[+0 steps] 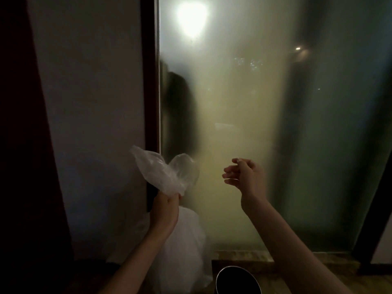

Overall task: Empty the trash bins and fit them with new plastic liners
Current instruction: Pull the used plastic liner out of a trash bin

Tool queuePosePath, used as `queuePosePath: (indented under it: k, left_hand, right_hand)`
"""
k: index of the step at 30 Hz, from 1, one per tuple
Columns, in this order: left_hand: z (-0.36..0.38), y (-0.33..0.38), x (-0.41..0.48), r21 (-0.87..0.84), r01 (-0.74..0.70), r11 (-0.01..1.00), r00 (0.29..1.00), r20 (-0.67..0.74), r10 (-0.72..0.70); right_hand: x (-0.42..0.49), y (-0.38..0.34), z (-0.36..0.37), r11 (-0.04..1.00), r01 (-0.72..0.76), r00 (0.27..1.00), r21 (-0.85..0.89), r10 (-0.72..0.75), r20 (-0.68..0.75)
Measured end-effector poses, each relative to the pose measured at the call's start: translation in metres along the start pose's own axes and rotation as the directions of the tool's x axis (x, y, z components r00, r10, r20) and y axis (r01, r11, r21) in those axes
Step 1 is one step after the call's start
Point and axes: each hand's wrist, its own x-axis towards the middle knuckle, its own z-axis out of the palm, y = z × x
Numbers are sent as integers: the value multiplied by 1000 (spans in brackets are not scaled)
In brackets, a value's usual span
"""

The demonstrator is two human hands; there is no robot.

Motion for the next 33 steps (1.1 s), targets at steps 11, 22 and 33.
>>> queuePosePath:
  k: [11,22,33]
  left_hand:
    - [-7,-13,-4,-20,2,1000,999,43,-1]
    - [-8,-24,-7,10,1,1000,999,36,-1]
    - [-7,-26,-8,13,-9,1000,999,46,9]
  right_hand:
    - [4,15,-13,996,-90,994,-7,90,-66]
    - [0,25,-19,992,-120,989,-27,117,-85]
    - [1,28,-20,996,-88,995,-29,86,-49]
